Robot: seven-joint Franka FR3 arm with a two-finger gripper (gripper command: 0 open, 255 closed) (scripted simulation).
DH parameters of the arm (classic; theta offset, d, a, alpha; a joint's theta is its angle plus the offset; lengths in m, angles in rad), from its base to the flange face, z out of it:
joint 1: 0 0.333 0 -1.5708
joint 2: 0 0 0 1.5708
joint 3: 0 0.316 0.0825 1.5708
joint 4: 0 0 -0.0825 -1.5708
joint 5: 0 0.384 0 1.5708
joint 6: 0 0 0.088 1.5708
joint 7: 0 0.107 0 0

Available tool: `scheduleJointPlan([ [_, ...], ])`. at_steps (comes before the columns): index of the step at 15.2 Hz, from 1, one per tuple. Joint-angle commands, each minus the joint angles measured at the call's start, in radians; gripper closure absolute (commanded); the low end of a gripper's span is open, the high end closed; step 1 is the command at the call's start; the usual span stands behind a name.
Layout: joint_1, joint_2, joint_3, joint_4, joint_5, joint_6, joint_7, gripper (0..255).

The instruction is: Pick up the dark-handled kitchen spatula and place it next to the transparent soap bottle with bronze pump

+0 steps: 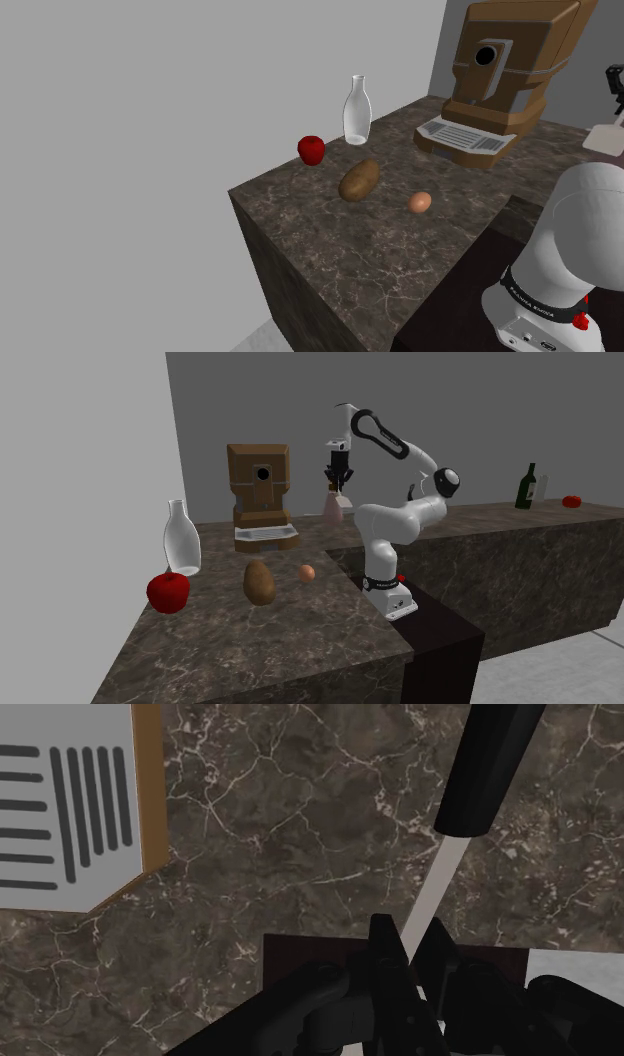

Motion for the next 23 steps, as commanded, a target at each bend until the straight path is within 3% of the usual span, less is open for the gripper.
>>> scheduleJointPlan([
  [1, -0.008, -0.022, -0.014, -0.026, -0.015, 0.007, -0.001, 255],
  [23, -0.124, -0.24, -0.218, -0.298, -0.215, 0.084, -0.008, 255],
])
